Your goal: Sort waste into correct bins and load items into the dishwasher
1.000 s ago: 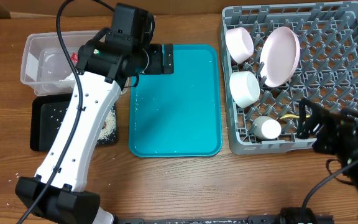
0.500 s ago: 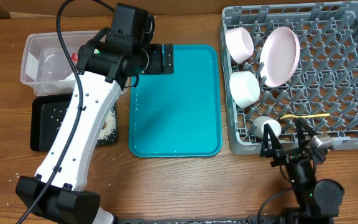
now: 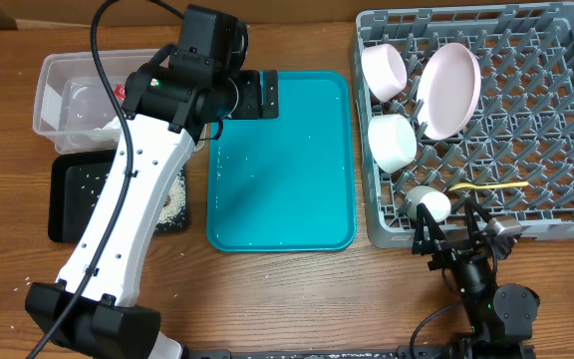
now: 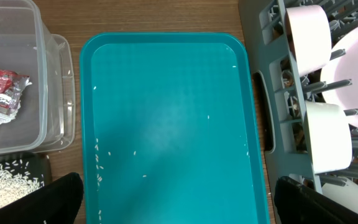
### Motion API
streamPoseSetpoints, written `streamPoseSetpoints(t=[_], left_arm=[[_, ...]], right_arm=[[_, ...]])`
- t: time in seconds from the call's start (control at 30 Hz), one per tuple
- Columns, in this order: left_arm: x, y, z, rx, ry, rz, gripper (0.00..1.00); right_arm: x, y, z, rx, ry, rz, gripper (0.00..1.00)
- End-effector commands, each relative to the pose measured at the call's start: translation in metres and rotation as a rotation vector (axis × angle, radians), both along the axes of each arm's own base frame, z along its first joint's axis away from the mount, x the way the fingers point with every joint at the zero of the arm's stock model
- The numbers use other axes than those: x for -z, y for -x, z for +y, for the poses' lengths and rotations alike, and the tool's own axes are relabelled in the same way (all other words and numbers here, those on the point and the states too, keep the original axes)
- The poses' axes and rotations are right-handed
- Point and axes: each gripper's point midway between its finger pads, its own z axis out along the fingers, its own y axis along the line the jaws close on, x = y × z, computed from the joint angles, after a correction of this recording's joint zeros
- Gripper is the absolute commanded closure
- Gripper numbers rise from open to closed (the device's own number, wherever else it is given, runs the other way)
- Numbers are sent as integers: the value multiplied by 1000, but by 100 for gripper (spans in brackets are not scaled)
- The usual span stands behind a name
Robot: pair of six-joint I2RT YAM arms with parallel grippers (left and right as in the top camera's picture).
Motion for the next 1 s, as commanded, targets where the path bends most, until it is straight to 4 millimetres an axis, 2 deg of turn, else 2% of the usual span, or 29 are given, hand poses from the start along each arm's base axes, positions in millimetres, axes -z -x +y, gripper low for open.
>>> streamPoseSetpoints(t=[0.0,0.4,0.47,0.53,0.57,0.63,0.7,0.73,0.87,0.93,0.97], left_arm=[[0,-2,0,13,-15,-6,0],[1,-2,-1,15,-16,-5,0],[-6,2,0,15,-11,-19,0],[-26,12,4,14,3,-62,0],[-38,24,10,10,9,-86,0],[-43,39,24,-8,-4,-90,0],[-50,43,47,-65,9,-150,0],[-50,45,52,-54,20,-178,0],[-47,61,64,137,22,-401,0],[-38,75,75,150,29,-511,0],[-24,85,86,123,28,-563,0]], right_arm=[[1,-1,-3,14,-7,-5,0],[1,-1,-3,14,-7,-4,0],[1,-1,-3,14,-7,-5,0],[1,-1,-3,14,-7,-5,0],[1,-1,-3,14,-7,-5,0],[1,-1,-3,14,-7,-5,0],[1,-1,-3,14,-7,-5,0],[1,-1,-3,14,-7,-5,0],[1,-1,-3,14,-7,-5,0],[1,-1,-3,14,-7,-5,0],[1,-1,-3,14,-7,-5,0]])
